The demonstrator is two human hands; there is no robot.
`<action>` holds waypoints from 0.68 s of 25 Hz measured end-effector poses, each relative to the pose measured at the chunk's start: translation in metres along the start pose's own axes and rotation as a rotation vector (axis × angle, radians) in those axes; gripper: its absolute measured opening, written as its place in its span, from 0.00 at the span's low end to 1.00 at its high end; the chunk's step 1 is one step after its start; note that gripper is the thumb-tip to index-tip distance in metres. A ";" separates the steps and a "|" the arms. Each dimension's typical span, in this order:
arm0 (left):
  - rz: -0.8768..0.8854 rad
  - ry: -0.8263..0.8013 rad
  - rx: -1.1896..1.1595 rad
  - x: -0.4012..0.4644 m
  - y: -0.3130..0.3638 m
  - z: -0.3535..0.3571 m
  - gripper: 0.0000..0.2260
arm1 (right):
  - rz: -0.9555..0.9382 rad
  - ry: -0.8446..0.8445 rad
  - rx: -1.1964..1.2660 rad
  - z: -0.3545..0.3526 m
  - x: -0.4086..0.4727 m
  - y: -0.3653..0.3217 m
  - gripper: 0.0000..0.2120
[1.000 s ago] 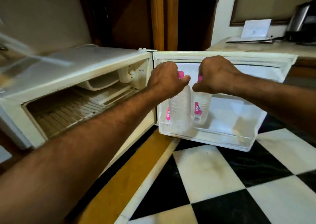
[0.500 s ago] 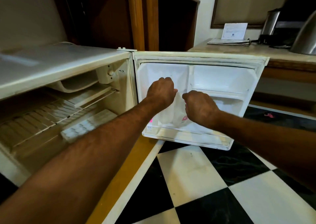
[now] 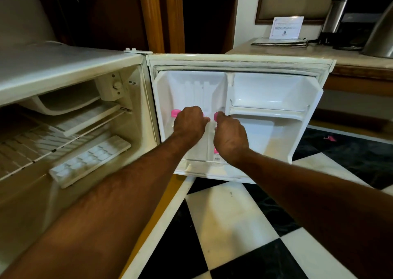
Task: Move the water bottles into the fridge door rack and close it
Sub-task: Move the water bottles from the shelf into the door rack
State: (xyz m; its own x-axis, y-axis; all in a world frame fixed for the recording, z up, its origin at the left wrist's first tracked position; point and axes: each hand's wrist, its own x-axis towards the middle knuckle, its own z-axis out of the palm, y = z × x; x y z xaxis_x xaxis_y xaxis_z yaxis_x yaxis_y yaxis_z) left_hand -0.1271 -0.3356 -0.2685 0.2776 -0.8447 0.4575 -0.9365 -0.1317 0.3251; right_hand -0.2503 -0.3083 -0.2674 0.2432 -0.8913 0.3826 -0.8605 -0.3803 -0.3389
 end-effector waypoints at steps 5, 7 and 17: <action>0.010 -0.091 -0.041 -0.002 -0.004 -0.011 0.08 | -0.023 -0.080 0.068 -0.007 -0.004 0.003 0.33; 0.000 -0.097 -0.074 -0.006 -0.011 -0.024 0.07 | -0.065 -0.083 -0.008 -0.015 -0.005 0.005 0.30; 0.304 0.040 0.274 -0.010 -0.020 -0.064 0.15 | -0.279 0.346 0.020 -0.088 0.023 -0.016 0.11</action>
State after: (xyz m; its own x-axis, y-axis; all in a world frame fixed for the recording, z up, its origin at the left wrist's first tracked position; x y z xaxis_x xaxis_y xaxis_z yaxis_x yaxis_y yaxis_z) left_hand -0.0977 -0.2913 -0.2264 -0.0175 -0.8463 0.5324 -0.9981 -0.0170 -0.0597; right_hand -0.2707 -0.3007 -0.1778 0.2979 -0.6201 0.7258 -0.7737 -0.6022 -0.1969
